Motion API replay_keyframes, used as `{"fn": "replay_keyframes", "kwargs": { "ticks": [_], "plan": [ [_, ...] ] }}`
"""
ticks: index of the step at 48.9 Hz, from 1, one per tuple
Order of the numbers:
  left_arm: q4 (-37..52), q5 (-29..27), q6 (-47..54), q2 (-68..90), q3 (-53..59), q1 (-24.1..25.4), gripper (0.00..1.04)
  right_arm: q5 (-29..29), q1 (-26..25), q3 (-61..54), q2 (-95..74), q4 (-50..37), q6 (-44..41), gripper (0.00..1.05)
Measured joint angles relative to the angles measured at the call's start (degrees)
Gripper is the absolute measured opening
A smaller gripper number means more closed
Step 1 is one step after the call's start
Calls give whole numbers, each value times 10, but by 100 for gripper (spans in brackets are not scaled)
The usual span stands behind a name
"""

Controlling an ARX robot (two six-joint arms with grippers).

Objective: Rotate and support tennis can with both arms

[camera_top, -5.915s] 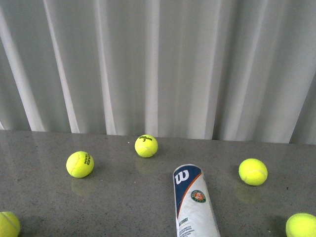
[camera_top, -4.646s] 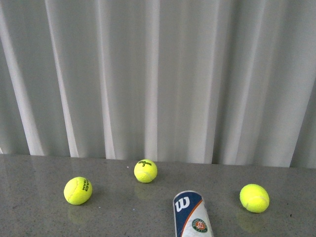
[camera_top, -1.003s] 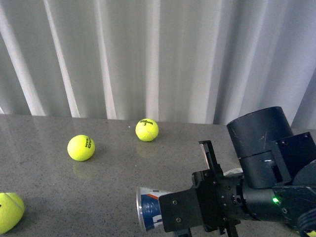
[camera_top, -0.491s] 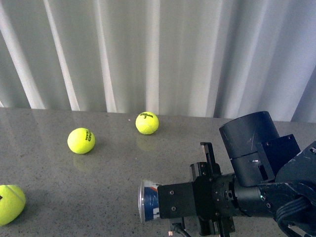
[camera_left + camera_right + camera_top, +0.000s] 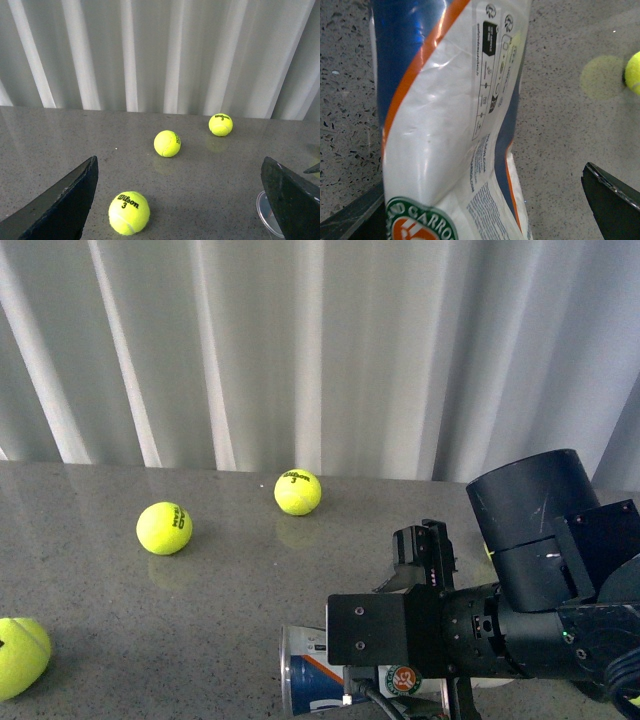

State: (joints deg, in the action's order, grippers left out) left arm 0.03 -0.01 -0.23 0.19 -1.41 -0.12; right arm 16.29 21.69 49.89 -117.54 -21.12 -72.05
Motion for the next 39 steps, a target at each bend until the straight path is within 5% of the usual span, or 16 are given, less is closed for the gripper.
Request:
{"fn": "replay_keyframes", "kwargs": {
  "ticks": [10,17,28,39],
  "plan": [
    [0,0,0,0,0,0,98,28,-5,-25,64,9,56,98],
    [0,0,0,0,0,0,98,35,-17,-26,145,26,225,98],
    [0,0,0,0,0,0,98,-143,-70,-41,261,51,662,98],
    [0,0,0,0,0,0,98,-260,-100,-124,377,27,753,98]
  ]
}}
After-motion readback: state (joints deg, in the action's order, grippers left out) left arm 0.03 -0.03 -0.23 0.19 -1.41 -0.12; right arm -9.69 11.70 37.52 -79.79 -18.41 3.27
